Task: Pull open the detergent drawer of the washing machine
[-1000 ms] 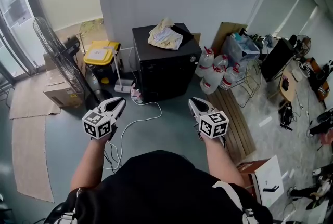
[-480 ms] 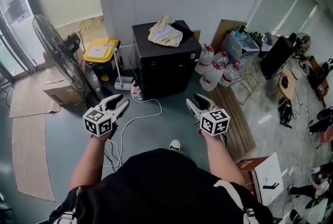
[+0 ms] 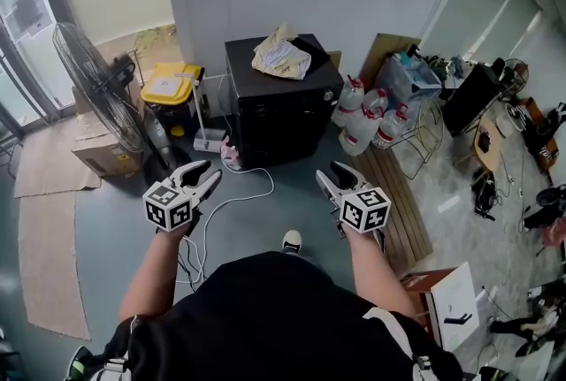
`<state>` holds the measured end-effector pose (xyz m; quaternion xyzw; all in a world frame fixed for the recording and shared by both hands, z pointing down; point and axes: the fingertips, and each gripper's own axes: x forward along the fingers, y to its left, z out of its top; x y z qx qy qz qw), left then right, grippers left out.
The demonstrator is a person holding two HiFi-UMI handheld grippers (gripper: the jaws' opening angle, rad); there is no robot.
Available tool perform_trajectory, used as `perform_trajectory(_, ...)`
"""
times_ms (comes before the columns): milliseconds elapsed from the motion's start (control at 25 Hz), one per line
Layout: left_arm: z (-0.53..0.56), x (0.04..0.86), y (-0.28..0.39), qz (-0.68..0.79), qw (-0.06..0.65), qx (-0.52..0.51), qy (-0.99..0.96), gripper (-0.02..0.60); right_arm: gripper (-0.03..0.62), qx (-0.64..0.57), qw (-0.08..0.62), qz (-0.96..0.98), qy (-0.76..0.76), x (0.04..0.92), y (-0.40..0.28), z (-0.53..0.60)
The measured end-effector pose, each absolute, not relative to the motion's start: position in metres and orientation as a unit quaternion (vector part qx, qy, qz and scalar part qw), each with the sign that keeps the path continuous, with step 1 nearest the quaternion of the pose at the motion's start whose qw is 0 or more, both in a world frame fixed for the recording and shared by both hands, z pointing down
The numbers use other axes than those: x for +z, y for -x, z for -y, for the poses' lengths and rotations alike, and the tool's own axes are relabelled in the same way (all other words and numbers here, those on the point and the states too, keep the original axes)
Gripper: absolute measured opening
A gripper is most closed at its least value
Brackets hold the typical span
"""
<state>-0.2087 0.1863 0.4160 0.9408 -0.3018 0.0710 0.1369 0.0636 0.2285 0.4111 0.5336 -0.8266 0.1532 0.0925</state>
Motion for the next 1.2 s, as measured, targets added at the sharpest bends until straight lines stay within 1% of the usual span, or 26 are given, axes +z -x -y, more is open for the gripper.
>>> perform_trajectory(760, -0.151, 0.427, 0.210, 0.318, 0.145, 0.073, -0.934, 0.171, 0.195, 0.161, 0.088, 0.834, -0.521, 0.424, -0.068, -0.179)
perform_trajectory(1200, -0.124, 0.436, 0.197, 0.329, 0.155, 0.083, -0.928, 0.172, 0.195, 0.172, 0.092, 0.838, -0.510, 0.435, -0.083, -0.147)
